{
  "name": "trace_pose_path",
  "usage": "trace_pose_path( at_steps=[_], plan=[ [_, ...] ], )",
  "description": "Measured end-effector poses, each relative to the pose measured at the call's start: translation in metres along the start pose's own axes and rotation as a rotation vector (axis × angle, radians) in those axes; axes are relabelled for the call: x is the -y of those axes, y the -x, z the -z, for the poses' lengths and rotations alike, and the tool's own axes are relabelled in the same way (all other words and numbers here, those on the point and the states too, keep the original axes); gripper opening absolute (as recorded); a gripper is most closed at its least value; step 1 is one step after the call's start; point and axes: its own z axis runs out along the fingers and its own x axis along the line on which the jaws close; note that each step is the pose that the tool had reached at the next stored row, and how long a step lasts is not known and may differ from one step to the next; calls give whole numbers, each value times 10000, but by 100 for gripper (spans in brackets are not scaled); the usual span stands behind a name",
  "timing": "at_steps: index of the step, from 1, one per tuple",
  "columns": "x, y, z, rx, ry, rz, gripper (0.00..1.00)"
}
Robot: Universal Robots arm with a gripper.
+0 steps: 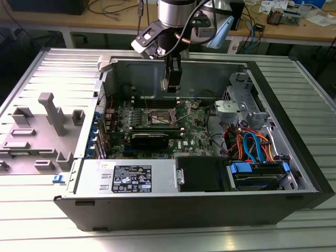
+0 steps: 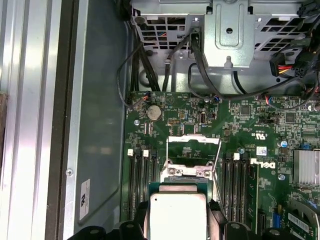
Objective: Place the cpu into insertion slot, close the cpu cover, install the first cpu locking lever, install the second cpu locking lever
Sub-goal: 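Place the cpu into insertion slot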
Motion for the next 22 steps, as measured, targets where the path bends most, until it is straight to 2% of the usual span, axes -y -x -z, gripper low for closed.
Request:
trace_pose_path(
  at_steps=[4, 7, 8, 10, 14, 22],
  plan=[
    [24, 3, -89, 16, -2, 7, 55],
    [136, 2, -191, 14, -1, -13, 55],
    [137, 4, -236, 16, 2, -116, 55],
    [140, 6, -280, 20, 7, -251, 55],
    [188, 10, -432, 20, 5, -257, 55],
    [235, 16, -633, 29, 4, -257, 55]
  ],
)
